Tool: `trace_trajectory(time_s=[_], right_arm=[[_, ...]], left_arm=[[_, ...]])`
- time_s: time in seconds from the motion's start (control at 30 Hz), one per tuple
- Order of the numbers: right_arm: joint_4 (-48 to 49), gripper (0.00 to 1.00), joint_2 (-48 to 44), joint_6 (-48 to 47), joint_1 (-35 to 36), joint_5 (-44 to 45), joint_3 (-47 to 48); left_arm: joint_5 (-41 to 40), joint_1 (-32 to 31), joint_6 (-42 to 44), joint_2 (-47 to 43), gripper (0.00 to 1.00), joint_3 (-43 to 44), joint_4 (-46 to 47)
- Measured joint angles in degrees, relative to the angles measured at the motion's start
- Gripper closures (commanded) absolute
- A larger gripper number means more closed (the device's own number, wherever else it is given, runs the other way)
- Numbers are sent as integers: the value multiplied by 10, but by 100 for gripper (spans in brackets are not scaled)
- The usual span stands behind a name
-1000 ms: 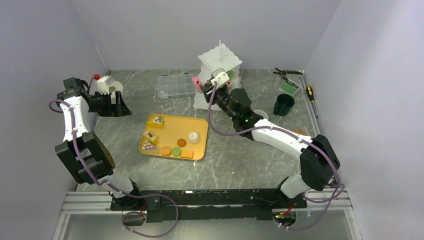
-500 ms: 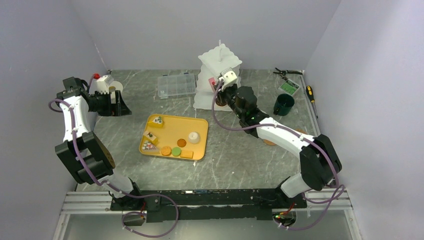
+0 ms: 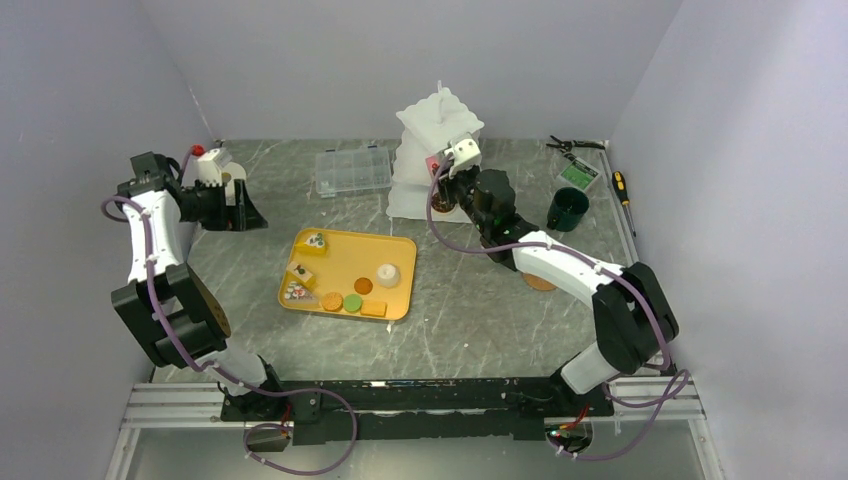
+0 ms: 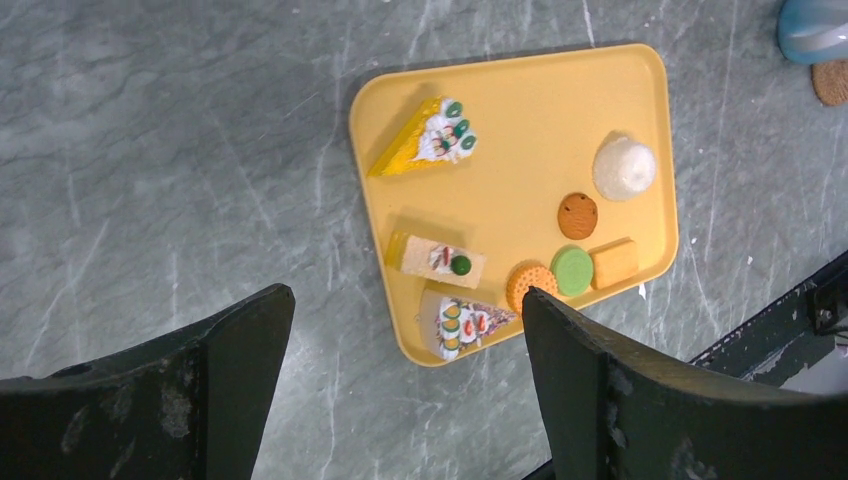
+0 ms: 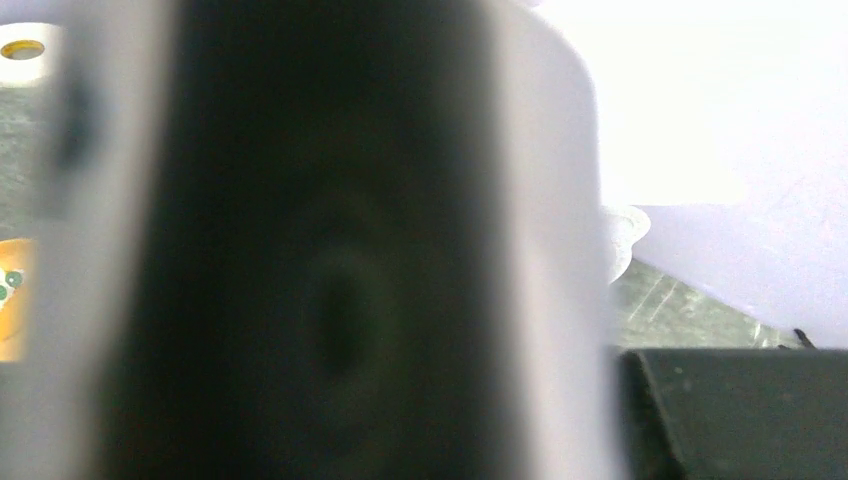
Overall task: Serve the afternoon tea
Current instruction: Place the desert on the desert table.
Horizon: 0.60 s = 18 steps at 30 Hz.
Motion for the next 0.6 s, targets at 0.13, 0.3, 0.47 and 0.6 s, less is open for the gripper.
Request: trace_trajectory(time_s=[0.13,0.3,0.47,0.6], right_arm=[[8,50,9,11,-1,-1,0],[12,43,21,19,-1,-3,10],[12,43,20,24,-1,-12,16],[7,43,3,33,-1,-18,14]], left_arm=[[-1,-38,-3,0,10,6,-1],[-7,-95,-10,4,10,43,-3],[-22,-146,-15,22,10,99,-3],[-26,-193,-21,58,9,169,-9]])
